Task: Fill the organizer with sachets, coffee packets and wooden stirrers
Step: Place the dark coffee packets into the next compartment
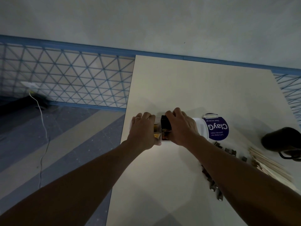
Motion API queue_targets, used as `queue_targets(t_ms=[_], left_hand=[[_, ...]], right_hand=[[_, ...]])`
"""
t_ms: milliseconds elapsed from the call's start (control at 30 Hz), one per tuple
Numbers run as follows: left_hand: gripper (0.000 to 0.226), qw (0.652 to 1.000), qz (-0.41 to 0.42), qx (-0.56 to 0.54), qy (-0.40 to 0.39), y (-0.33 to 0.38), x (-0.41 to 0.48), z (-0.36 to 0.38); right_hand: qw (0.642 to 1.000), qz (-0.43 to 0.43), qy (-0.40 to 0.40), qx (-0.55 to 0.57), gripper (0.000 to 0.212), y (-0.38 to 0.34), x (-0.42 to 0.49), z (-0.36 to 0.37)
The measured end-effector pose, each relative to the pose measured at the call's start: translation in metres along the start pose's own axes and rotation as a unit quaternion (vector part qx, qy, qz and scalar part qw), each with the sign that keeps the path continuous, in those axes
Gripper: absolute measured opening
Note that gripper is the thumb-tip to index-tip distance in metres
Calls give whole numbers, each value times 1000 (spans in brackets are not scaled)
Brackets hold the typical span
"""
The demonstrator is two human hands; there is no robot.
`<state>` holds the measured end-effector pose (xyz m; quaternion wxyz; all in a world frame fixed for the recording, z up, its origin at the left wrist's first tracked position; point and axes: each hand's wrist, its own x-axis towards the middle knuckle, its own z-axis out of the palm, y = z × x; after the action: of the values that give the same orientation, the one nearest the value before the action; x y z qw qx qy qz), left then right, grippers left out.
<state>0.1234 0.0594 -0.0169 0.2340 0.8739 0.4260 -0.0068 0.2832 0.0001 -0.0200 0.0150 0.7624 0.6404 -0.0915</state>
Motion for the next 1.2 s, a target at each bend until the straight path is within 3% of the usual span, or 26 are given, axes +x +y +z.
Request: queue_targets(t_ms=[500,767,900,967,1100,1200], left_hand=[[103,1000,-2,6,-8,1,-1,-3],[105,999,10,16,-33,2,-1,-8],[106,999,25,-32,-24,10,-7,-15],[96,997,37,-69,5,17,-10,-19],[56,987,65,-116,93,36,-18,-20],[36,980,80,-154,100,52,-29,-15]], right_hand=[[1000,13,1,10,80,1,-4,1],[996,36,52,58,78,10,-23,-7],[989,77,88,86,71,11,-42,-20],[984,105,96,109,68,12,-56,-23],[969,148,120,156,59,14,-86,-18],[960,185,122,169,53,14,-113,-10]])
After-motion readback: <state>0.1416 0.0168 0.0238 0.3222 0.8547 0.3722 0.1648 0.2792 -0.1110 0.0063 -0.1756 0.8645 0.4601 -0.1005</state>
